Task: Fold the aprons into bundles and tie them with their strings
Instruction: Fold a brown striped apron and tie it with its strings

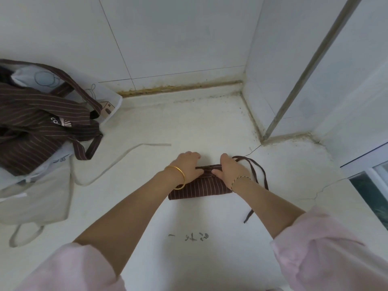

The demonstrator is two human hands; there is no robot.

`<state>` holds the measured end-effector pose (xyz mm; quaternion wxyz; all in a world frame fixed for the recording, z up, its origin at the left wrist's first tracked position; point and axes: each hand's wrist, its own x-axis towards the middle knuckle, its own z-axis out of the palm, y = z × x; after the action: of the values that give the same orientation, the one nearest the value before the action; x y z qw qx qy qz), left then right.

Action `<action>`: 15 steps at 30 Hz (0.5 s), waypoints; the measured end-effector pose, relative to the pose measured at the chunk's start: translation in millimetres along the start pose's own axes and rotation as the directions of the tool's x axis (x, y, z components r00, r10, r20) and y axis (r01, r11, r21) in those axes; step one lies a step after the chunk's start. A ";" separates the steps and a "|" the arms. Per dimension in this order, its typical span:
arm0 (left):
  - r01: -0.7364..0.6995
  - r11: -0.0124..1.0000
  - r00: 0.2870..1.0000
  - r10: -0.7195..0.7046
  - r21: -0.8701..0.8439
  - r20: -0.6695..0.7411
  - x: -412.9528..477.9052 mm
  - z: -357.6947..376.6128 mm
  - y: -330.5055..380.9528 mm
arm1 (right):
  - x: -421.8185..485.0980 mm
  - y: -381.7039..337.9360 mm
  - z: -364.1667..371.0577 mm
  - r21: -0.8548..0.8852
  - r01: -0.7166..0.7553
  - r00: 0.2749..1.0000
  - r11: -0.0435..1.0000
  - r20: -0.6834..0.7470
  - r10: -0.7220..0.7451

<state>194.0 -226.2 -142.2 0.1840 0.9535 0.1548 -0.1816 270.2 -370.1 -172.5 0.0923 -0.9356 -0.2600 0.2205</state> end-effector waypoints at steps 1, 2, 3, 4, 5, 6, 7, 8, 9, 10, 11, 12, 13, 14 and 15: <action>-0.015 0.999 0.998 0.012 0.044 0.069 5.3 1.3 9.2 | 2.3 1.8 -2.5 0.005 -0.001 1.000 1.000 0.020 0.001; -0.007 0.994 0.995 -0.003 0.106 0.099 6.0 5.1 12.7 | 1.4 1.3 -3.1 0.040 0.001 0.999 0.999 0.042 -0.003; -0.007 0.987 0.994 -0.011 0.160 0.111 9.8 6.4 17.7 | 1.7 6.3 -5.6 0.129 -0.017 0.999 0.992 0.045 0.011; 0.009 0.985 0.993 -0.030 0.174 0.117 10.2 7.8 17.7 | -0.7 9.5 -7.0 0.274 -0.036 0.999 0.961 0.037 0.027; 0.015 0.988 0.990 -0.036 0.154 0.135 11.5 7.2 17.8 | -4.5 14.0 -9.3 0.442 -0.057 0.998 0.895 0.001 0.063; 0.020 0.994 0.986 -0.037 0.107 0.160 11.7 6.2 16.5 | -10.8 18.0 -10.7 0.586 -0.057 0.991 0.809 -0.062 0.115; 0.036 0.998 0.979 -0.045 0.051 0.198 10.6 3.8 15.1 | -16.5 22.6 -10.6 0.676 -0.037 0.974 0.736 -0.142 0.179; 0.055 0.998 0.970 -0.049 -0.016 0.237 9.2 2.1 14.4 | -23.7 27.0 -10.3 0.719 -0.017 0.942 0.695 -0.221 0.253; 0.071 0.994 0.962 -0.045 -0.085 0.270 8.3 0.7 14.3 | -30.7 31.9 -8.9 0.738 -0.005 0.903 0.675 -0.286 0.319; 0.094 0.982 0.955 -0.043 -0.163 0.294 7.0 -0.3 14.2 | -36.4 34.7 -8.1 0.752 -0.011 0.874 0.659 -0.313 0.372; 0.113 0.963 0.949 -0.031 -0.246 0.313 4.7 -0.6 16.4 | -41.9 37.7 -5.5 0.772 -0.040 0.861 0.634 -0.296 0.414; 0.129 0.938 0.948 -0.022 -0.321 0.318 2.8 -0.4 19.5 | -46.1 39.8 -2.8 0.805 -0.078 0.872 0.589 -0.230 0.431; 0.129 0.914 0.950 -0.002 -0.384 0.313 1.6 0.3 24.7 | -50.3 41.0 -0.2 0.848 -0.124 0.900 0.515 -0.123 0.418; 0.128 0.892 0.951 0.014 -0.433 0.310 0.6 0.6 30.6 | -54.8 40.8 0.5 0.892 -0.185 0.926 0.412 0.018 0.377; 0.118 0.874 0.953 0.034 -0.472 0.301 -0.2 1.0 36.6 | -58.4 38.9 0.3 0.928 -0.242 0.936 0.282 0.147 0.318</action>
<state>206.9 -259.1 -132.2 0.4342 0.8344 0.1867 -0.2836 242.6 -433.8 -162.7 0.5801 -0.7483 0.0852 0.3103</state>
